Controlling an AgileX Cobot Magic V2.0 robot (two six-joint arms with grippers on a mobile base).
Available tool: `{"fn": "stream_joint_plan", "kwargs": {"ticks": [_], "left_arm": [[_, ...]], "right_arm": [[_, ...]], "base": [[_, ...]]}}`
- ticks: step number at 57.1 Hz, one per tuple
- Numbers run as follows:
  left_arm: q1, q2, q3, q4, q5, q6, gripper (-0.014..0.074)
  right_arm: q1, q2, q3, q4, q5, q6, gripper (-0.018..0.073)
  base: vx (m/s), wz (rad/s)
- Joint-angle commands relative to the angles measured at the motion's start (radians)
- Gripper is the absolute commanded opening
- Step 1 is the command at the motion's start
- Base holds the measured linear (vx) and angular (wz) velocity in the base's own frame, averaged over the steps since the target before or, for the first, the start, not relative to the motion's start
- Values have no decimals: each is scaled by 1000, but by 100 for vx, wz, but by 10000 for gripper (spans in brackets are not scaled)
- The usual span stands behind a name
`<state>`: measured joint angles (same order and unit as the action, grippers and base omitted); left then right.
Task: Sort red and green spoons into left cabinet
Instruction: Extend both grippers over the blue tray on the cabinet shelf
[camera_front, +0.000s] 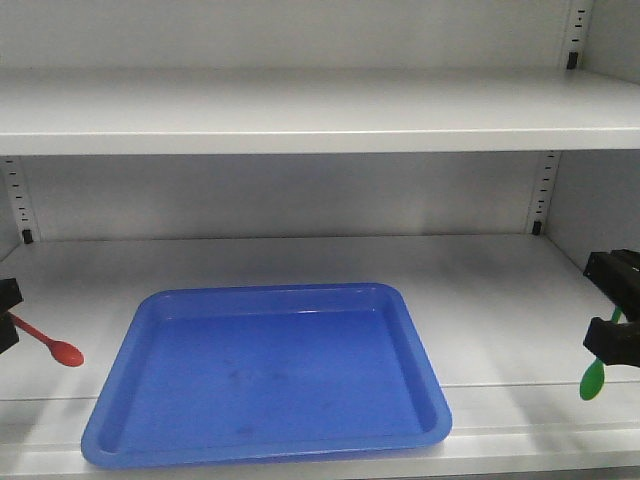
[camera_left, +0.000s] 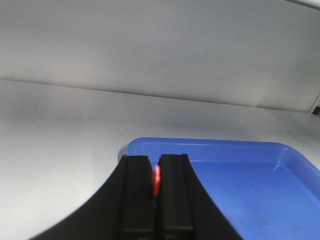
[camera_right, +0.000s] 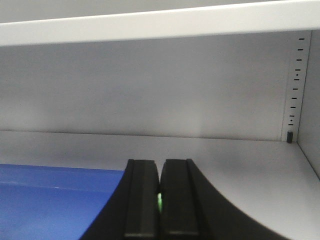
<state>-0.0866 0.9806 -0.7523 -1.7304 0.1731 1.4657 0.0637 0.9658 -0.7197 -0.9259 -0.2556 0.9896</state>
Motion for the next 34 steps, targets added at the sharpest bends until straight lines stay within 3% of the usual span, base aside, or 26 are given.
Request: {"fn": "stream_joint_plan", "kwargs": {"ticks": [1, 34], "left_arm": [[-4, -13, -28, -70, 21, 0, 0], [-4, -13, -31, -70, 18, 0, 0]], "right_arm": [[-2, -13, -30, 9, -44, 2, -9], [-2, -13, -30, 9, -45, 2, -9]], "base": [[3, -2], [0, 0]]}}
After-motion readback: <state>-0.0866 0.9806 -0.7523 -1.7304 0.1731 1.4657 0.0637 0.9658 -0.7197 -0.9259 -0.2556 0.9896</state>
